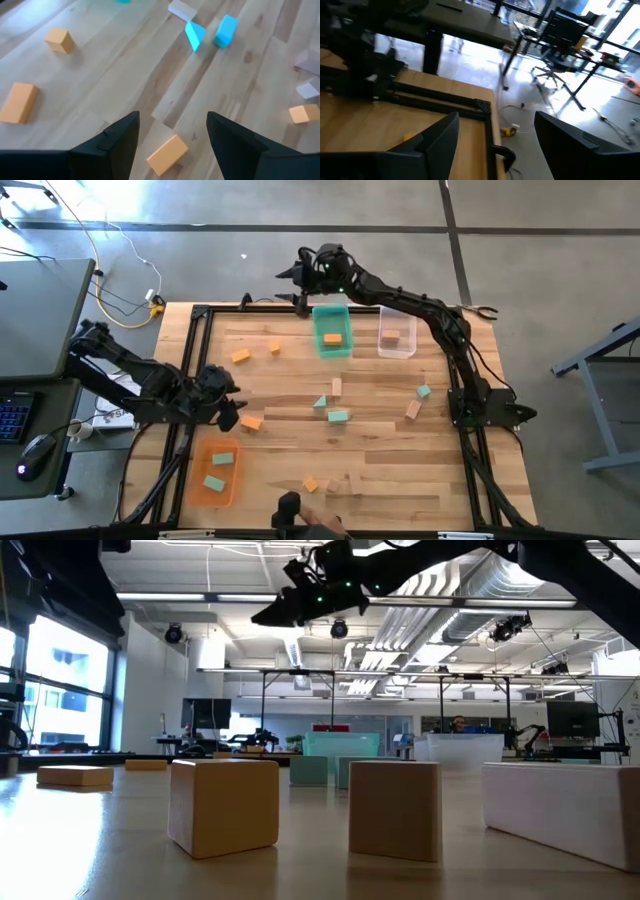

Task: Sort & place blocks by color
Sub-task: Put the yellow block into the blue bin

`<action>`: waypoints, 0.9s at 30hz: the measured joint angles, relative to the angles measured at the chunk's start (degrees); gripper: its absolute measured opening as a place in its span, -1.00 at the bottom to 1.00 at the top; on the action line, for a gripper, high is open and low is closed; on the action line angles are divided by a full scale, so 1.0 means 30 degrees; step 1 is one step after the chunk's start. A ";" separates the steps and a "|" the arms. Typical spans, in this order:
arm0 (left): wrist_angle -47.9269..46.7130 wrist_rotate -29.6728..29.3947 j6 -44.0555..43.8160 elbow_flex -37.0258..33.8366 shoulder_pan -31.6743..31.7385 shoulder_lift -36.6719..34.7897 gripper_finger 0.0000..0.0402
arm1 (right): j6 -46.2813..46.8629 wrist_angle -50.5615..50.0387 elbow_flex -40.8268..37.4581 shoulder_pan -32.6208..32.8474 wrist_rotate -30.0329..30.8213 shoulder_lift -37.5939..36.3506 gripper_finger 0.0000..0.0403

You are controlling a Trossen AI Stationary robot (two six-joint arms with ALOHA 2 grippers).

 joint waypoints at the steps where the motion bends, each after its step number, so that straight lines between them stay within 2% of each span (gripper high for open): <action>1: 0.0000 0.0000 0.0153 0.0000 0.0182 -0.0002 0.08 | 0.0048 -0.0281 0.0030 0.0000 -0.0413 0.0000 0.24; 5: 0.0000 -0.0021 0.0754 0.0000 0.0824 0.0012 0.08 | 0.0057 -0.2158 0.0026 0.0166 -0.1339 0.0243 0.24; 15: -0.0031 -0.0451 0.2702 0.0000 0.1756 0.0077 0.08 | -0.0064 -0.6364 0.0007 0.1125 -0.0696 0.1056 0.24; 20: -0.0073 -0.0431 0.5483 0.0000 0.2147 0.0063 0.08 | -0.1006 -0.9435 0.0629 0.2009 0.1906 0.0661 0.24; 27: -0.0080 0.0174 1.0197 0.0000 0.3106 0.0071 0.08 | -0.2032 -1.4990 0.3674 0.3226 0.5875 0.0415 0.24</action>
